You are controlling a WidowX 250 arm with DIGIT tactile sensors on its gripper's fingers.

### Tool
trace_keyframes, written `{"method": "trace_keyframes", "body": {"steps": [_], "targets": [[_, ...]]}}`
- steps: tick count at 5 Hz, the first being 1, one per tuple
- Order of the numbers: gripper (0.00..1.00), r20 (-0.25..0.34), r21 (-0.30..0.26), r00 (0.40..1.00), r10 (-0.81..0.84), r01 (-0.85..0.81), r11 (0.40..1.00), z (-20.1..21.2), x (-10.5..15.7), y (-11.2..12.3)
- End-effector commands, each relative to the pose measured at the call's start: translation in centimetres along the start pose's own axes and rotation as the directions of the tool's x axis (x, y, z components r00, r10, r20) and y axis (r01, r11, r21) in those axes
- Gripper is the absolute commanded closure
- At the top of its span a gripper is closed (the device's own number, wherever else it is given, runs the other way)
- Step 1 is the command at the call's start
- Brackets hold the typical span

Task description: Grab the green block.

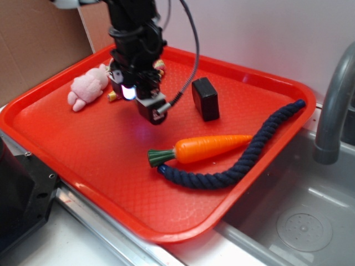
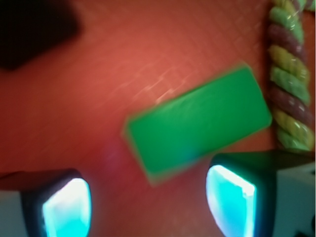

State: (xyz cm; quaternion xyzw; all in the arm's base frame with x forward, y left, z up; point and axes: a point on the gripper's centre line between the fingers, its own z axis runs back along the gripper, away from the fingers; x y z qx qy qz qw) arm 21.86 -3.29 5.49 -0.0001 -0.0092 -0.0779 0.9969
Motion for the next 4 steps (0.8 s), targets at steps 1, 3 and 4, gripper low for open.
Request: {"method": "trace_keyframes", "body": {"steps": [1,3,4], "targets": [[0.0,-0.009,-0.022,0.999,0.04,-0.04,0.999,-0.7,0.0,1.2],[0.0,-0.03,-0.173,0.897,0.44,-0.439,0.882,-0.5,0.3,2.6],[0.0,0.064,-0.148,0.759,0.648,-0.635,0.758,2.1,0.2,4.0]]}}
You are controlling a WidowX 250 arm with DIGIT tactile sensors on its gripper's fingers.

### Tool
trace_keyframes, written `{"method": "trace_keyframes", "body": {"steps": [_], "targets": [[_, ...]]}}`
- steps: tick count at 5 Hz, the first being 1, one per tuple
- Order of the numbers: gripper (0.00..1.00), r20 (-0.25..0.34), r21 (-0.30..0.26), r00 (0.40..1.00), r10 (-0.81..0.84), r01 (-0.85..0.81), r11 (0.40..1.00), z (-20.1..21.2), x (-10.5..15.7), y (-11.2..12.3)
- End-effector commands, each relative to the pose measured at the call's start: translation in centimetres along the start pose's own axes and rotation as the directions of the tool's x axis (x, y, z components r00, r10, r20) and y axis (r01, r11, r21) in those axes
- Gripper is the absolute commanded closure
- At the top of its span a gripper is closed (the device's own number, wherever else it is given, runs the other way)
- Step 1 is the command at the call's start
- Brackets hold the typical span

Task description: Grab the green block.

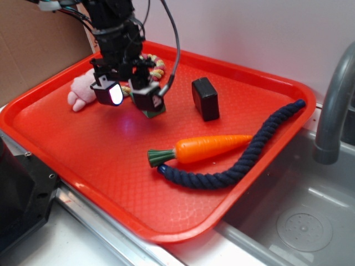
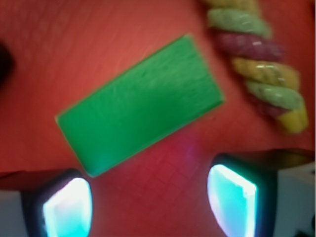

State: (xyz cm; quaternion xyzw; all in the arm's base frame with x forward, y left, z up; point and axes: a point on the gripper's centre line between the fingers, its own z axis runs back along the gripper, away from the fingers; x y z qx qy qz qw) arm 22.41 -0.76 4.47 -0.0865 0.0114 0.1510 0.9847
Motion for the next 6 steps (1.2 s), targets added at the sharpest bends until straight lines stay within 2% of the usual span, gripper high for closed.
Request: {"method": "trace_keyframes", "body": {"steps": [1,3,5,6], "targets": [[0.0,0.095,-0.01,0.913,0.398,-0.399,0.917,1.8,3.3,2.0],[0.0,0.012,0.087,0.939,0.344,-0.343,0.935,-2.0,4.3,-0.1],[0.0,-0.013,0.161,0.965,0.261,-0.256,0.953,-3.3,2.6,-0.4],[0.0,-0.002,0.16,0.977,0.214,-0.211,0.964,-2.6,1.2,-0.9]]}}
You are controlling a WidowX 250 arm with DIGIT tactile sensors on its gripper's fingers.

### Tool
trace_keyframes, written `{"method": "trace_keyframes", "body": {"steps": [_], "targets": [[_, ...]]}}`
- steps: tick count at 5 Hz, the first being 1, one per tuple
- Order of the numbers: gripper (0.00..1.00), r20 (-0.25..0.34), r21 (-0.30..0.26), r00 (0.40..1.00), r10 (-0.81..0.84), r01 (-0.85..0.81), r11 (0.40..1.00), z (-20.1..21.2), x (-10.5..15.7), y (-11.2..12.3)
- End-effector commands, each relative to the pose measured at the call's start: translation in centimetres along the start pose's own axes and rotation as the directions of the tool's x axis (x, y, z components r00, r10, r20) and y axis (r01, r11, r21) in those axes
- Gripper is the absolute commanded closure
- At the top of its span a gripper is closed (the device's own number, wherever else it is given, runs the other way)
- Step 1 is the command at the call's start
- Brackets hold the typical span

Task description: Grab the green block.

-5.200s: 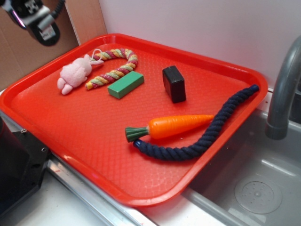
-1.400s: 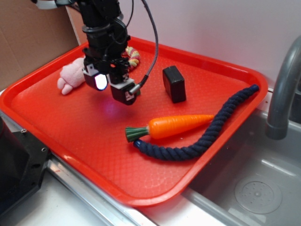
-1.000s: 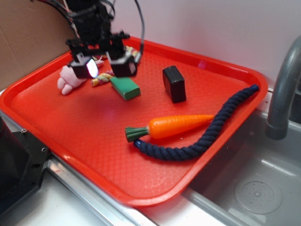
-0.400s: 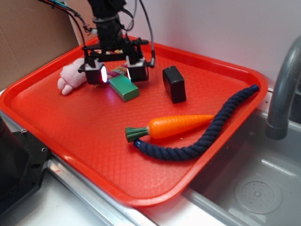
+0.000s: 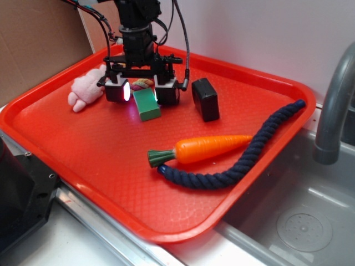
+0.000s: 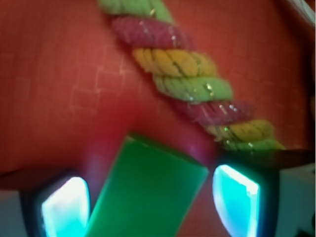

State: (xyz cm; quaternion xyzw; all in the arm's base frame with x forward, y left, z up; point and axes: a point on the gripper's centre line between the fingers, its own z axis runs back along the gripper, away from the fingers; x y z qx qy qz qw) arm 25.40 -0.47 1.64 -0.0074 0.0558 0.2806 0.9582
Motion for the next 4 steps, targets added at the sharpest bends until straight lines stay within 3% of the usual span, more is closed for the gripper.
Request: {"method": "trace_keyframes", "body": {"steps": [1,3,4], "targets": [[1.0,0.051,-0.037,0.995,-0.084,0.085,0.996,1.1,-3.2,0.0],[1.0,0.019,-0.054,0.979,-0.201,0.202,0.978,1.7,-3.7,-0.1],[1.0,0.089,-0.035,0.945,-0.315,0.319,0.947,4.9,-5.3,0.9]]}}
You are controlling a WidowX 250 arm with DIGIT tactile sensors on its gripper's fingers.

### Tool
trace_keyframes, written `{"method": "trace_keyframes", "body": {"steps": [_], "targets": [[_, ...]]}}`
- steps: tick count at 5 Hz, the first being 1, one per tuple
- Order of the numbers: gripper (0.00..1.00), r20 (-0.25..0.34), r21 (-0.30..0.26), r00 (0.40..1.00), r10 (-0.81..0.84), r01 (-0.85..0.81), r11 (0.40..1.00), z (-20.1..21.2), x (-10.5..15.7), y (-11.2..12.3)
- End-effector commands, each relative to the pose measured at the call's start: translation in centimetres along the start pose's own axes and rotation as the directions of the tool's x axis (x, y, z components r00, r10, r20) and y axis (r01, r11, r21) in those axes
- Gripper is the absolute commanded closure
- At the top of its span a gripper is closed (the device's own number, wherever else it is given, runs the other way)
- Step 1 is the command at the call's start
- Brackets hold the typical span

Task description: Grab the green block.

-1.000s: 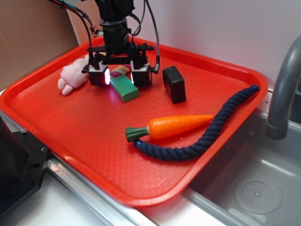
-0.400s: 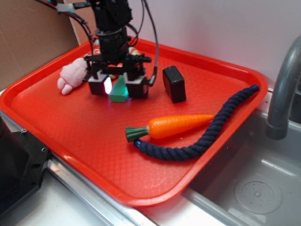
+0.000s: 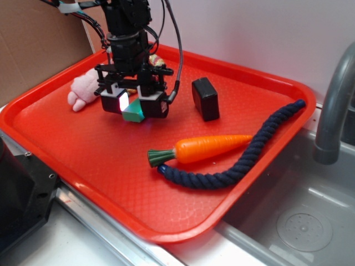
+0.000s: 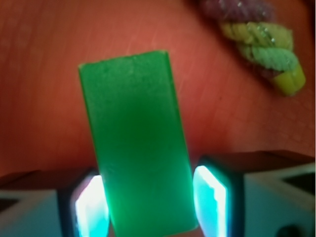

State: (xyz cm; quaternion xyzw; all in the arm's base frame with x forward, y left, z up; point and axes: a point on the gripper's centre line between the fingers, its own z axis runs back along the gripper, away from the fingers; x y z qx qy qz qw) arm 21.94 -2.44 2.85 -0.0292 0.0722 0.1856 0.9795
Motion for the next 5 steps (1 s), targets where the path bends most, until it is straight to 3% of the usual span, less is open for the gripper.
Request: {"method": "trace_keyframes", "body": {"steps": [1,2,3,5], "targets": [[1.0,0.116,-0.001,0.958,-0.263,0.265,0.964,7.5,-3.1,1.8],[1.0,0.183,0.004,0.943,-0.279,0.282,0.959,12.1,-5.1,5.1],[1.0,0.208,-0.01,0.92,-0.333,0.343,0.939,14.8,-5.7,5.0],[1.0,0.241,0.029,0.922,-0.303,0.306,0.952,18.1,-7.8,3.9]]}}
